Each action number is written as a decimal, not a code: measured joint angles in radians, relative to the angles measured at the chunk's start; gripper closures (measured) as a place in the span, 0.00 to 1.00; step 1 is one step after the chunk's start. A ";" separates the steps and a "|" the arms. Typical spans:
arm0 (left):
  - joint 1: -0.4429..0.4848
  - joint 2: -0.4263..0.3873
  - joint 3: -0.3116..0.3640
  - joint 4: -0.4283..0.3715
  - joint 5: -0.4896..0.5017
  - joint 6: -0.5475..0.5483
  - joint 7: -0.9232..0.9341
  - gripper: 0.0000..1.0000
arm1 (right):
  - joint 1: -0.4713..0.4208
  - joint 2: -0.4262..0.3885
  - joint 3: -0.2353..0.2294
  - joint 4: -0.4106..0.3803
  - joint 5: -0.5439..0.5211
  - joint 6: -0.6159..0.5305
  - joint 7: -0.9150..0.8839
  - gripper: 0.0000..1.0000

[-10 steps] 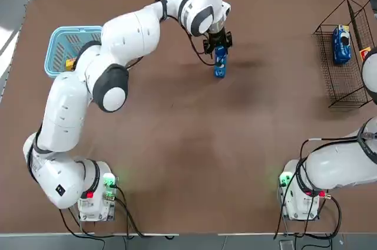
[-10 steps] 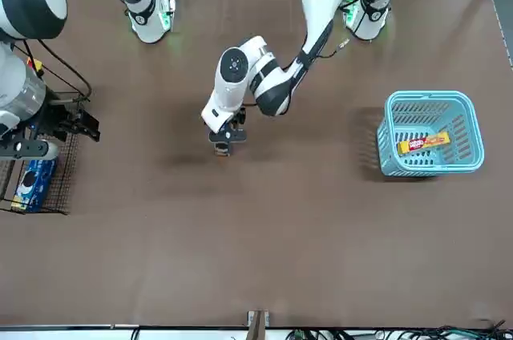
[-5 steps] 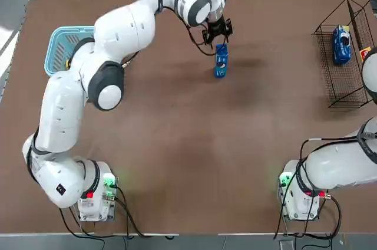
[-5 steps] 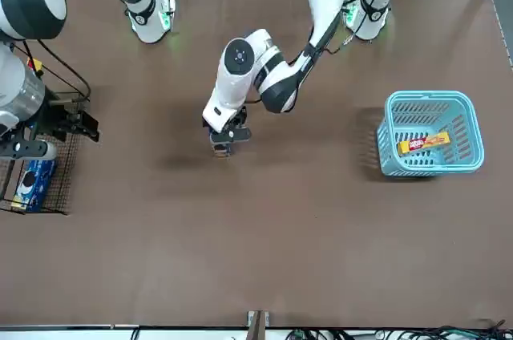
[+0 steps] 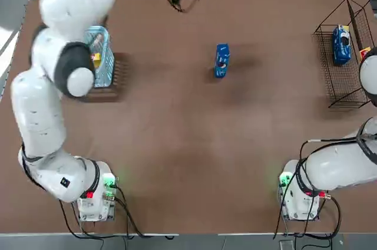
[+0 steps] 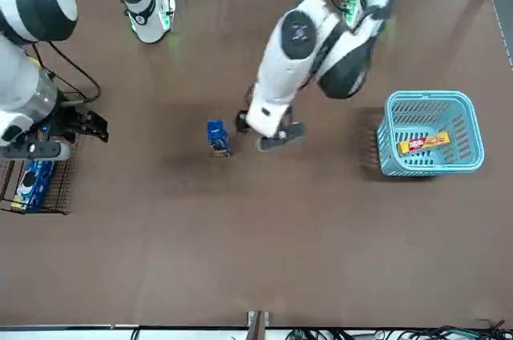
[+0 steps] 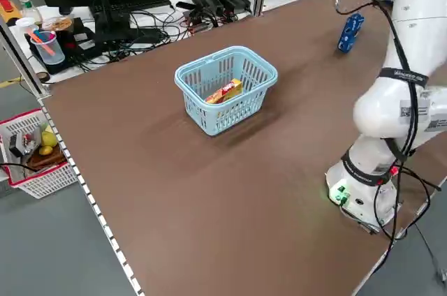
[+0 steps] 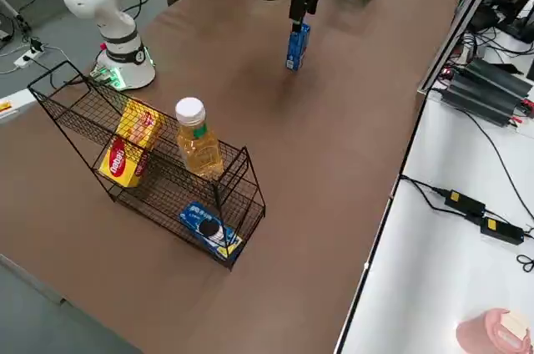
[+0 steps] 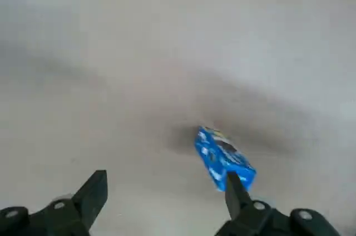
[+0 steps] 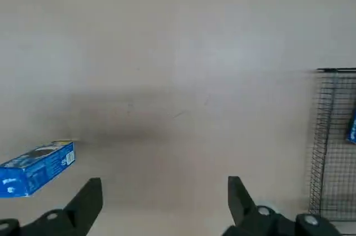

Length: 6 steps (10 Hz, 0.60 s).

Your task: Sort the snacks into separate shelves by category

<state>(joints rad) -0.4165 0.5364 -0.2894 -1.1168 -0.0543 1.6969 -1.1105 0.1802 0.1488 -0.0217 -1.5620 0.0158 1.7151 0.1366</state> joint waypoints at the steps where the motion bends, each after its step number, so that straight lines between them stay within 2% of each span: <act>1: 0.090 -0.046 -0.002 -0.040 -0.001 -0.065 -0.003 0.06 | 0.048 0.013 0.001 -0.006 0.001 0.017 0.034 0.00; 3: 0.276 -0.104 -0.004 -0.133 0.002 -0.121 0.004 0.02 | 0.131 0.052 0.003 -0.008 0.030 0.037 0.071 0.00; 4: 0.365 -0.130 -0.005 -0.189 0.024 -0.123 0.012 0.04 | 0.173 0.073 0.003 -0.008 0.055 0.051 0.099 0.00; 5: 0.450 -0.159 -0.006 -0.258 0.050 -0.100 0.016 0.04 | 0.221 0.090 0.004 -0.009 0.063 0.075 0.154 0.01; 6: 0.527 -0.200 -0.007 -0.351 0.062 -0.032 0.019 0.04 | 0.269 0.109 0.004 -0.010 0.064 0.098 0.213 0.00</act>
<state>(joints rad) 0.1108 0.3367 -0.2961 -1.4679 0.0076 1.6649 -1.0915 0.4490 0.2576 -0.0176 -1.5717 0.0798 1.8131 0.3495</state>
